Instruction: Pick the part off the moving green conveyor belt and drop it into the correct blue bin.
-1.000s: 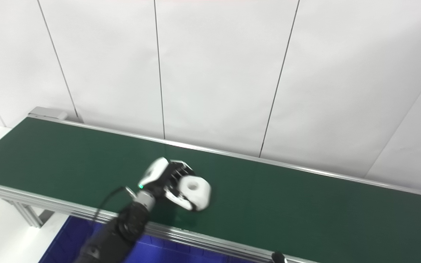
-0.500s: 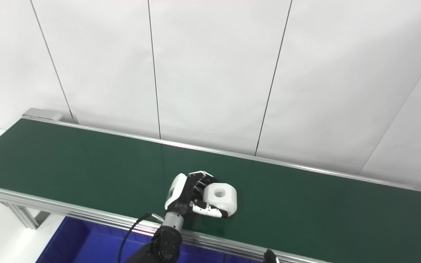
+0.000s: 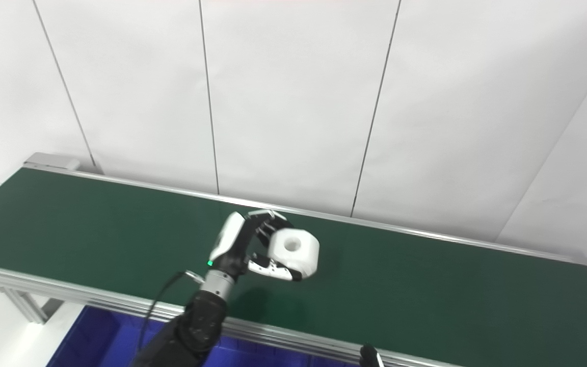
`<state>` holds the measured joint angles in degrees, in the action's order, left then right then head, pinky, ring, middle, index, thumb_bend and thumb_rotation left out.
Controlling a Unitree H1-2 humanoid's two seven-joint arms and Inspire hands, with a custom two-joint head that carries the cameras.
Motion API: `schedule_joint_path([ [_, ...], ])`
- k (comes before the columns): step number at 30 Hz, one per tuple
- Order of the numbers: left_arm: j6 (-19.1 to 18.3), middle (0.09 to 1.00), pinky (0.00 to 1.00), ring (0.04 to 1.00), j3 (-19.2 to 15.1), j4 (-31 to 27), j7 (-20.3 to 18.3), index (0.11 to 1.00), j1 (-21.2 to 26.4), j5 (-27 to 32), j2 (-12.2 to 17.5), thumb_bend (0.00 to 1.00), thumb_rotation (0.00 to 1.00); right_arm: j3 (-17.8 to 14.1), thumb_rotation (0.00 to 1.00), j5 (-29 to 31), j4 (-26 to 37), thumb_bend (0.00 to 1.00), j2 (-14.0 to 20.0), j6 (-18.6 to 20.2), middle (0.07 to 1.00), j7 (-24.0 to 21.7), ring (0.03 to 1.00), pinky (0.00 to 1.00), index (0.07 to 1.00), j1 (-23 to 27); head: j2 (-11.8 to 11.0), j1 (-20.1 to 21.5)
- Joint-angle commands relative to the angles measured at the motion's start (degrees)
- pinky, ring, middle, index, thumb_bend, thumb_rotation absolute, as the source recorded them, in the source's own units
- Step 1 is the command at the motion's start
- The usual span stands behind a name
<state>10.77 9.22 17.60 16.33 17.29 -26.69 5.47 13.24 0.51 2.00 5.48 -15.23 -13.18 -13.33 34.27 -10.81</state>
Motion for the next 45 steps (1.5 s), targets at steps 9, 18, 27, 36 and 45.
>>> schedule_joint_path([
  [9,-8.07,0.463,0.39,0.446,-1.62,-34.68,-13.16,0.508,-20.45,-0.88,8.15,0.52,0.00,-0.82,1.00,-0.62,7.60,0.90,0.66,3.80,0.995,0.57,0.986,1.00,1.000,0.28,6.63,-1.76],
  [18,-6.83,0.443,0.28,0.352,-6.76,-40.48,-18.16,0.508,-33.60,-2.67,16.90,0.52,0.00,-4.03,1.00,4.41,10.17,0.94,3.63,8.46,0.987,-1.11,0.985,1.00,1.000,3.62,13.83,-10.65],
  [27,-17.56,0.438,0.33,0.391,-7.61,-40.67,-26.03,0.518,-39.11,-9.85,19.35,0.52,0.00,-6.24,1.00,9.99,11.31,0.95,6.55,12.22,1.000,-3.08,1.000,1.00,1.000,4.16,12.76,-15.69],
  [36,-22.99,0.424,0.23,0.298,-7.54,-34.71,-21.69,0.506,-39.11,-21.81,18.31,0.52,0.00,-5.79,1.00,10.13,9.30,0.92,6.06,10.23,0.996,-3.98,0.996,1.00,1.000,4.32,10.35,-12.66],
  [45,-23.97,0.476,0.22,0.295,-8.05,-28.24,-11.30,0.492,-36.44,-28.25,14.80,0.52,0.00,-5.12,1.00,7.28,7.60,0.92,4.07,7.37,0.995,-3.45,0.997,1.00,1.000,3.04,7.71,-9.00],
])
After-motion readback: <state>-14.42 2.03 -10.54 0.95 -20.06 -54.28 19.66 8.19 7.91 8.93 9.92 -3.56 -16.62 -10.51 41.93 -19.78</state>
